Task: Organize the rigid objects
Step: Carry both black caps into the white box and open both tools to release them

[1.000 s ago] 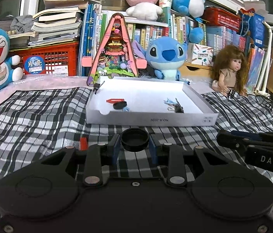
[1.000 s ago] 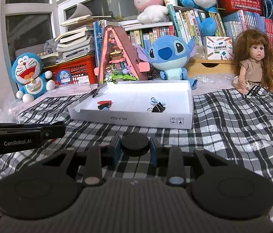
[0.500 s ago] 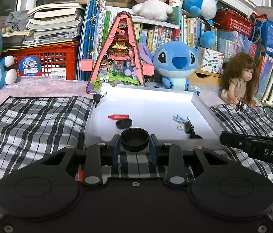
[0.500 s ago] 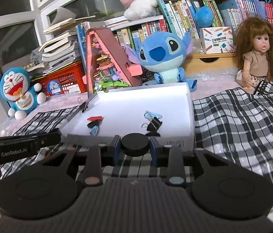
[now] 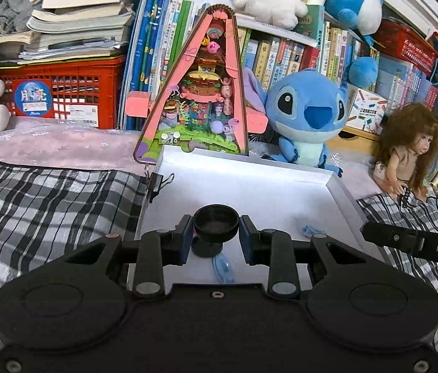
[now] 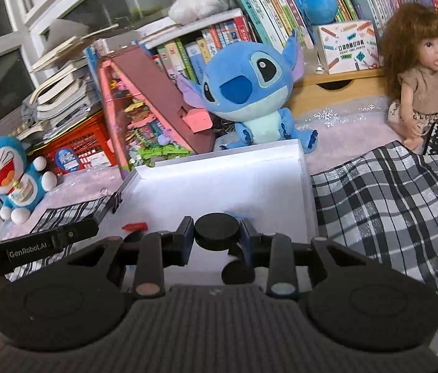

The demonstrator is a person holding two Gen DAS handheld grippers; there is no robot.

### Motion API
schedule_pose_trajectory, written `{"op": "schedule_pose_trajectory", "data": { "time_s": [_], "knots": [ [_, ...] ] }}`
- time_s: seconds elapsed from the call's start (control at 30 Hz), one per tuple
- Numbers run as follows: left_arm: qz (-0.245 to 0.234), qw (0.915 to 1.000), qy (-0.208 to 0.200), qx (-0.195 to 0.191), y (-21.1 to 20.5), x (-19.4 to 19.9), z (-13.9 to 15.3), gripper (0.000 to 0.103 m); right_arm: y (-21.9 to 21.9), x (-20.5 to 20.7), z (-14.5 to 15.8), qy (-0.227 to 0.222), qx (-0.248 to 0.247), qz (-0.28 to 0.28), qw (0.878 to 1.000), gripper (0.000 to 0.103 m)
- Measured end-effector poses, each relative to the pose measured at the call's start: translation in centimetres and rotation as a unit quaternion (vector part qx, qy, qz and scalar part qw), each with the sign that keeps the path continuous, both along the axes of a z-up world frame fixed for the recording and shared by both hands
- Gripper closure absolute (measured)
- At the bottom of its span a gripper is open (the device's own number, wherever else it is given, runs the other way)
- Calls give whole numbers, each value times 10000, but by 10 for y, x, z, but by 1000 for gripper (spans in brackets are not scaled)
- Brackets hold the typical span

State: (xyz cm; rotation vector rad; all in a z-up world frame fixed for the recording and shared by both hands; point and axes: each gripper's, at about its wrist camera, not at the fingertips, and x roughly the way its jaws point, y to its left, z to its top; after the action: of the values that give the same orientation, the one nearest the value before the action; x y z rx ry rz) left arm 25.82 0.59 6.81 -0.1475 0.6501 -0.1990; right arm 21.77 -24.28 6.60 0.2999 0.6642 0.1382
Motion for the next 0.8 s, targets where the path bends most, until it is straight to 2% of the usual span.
{"op": "schedule_pose_trajectory", "data": {
  "time_s": [0.33, 0.47, 0.8],
  "knots": [
    [61, 9994, 297, 190, -13, 53, -16, 73, 0, 51, -6, 336, -77, -115, 9993, 66],
    [157, 9985, 332, 406, -17, 69, -25, 73, 5, 67, -14, 358, -232, -78, 9991, 66],
    [244, 9978, 492, 361, -18, 91, -42, 73, 14, 94, -35, 477, -519, -151, 9974, 66]
  ]
}}
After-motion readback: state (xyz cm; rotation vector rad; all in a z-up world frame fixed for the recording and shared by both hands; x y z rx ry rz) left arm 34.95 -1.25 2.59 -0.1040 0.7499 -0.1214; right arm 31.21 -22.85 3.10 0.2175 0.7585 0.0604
